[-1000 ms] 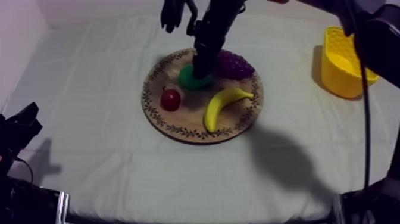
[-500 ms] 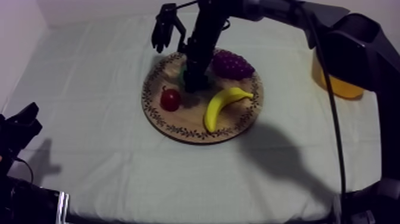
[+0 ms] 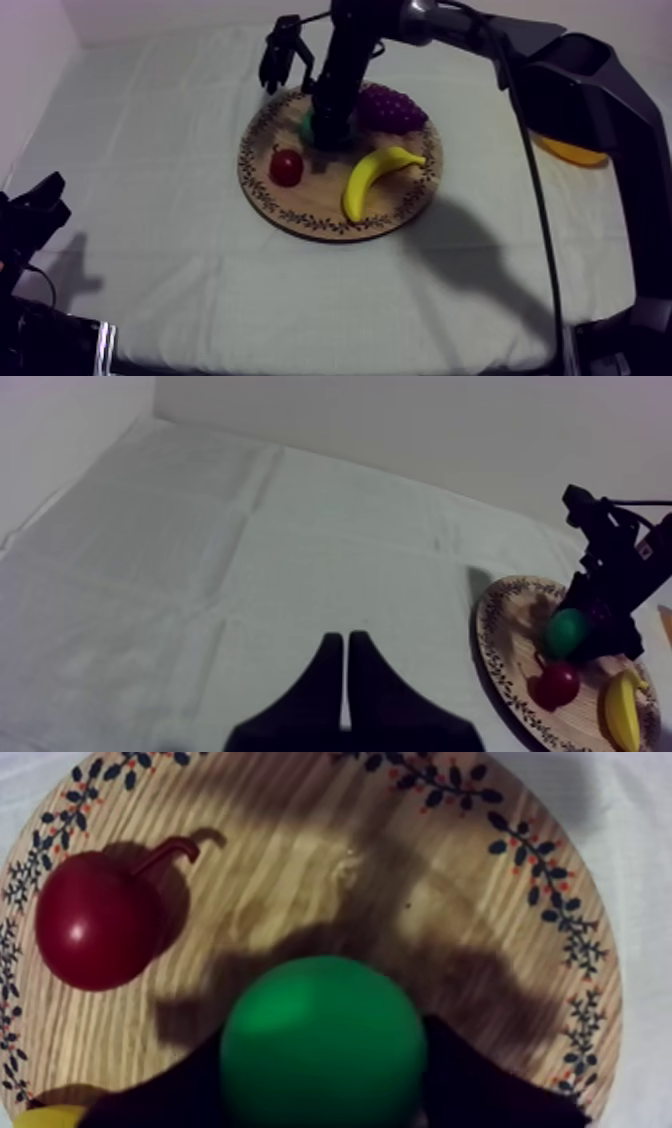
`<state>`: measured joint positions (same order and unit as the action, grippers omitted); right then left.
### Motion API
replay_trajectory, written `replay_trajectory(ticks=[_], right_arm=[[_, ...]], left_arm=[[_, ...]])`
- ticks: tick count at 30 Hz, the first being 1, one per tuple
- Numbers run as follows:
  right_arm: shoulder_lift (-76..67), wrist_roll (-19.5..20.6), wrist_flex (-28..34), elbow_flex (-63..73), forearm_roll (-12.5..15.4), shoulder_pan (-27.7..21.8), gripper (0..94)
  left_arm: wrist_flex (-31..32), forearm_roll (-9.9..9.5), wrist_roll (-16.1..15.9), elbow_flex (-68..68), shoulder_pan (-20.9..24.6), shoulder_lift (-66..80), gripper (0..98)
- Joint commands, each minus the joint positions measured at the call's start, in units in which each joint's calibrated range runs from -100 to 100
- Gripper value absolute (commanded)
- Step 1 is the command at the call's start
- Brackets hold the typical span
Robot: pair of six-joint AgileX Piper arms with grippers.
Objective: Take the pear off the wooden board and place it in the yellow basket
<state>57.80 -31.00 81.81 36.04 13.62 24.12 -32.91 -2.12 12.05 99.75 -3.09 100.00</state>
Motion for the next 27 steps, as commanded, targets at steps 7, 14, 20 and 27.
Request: replay_trajectory(ticks=[7,14,20,27], right_arm=[[-5.86,-0.6,0.72,-6.51,-0.14,-0.14,25.9],[-22.86,-0.05,5.16,-16.16,1.88,-1.68,25.7],[-36.67,2.21,8.95,-19.3,2.86,-4.69,26.8],[-46.91,4.93,9.68,-19.15,3.23,-11.15,27.2]], left_arm=[[0.01,0.0,-0.01,0.03,0.01,0.0,0.1],[0.01,0.0,-0.01,0.03,0.01,0.0,0.1],[0.01,0.0,-0.01,0.03,0.01,0.0,0.1],[0.01,0.0,-0.01,0.03,0.01,0.0,0.1]])
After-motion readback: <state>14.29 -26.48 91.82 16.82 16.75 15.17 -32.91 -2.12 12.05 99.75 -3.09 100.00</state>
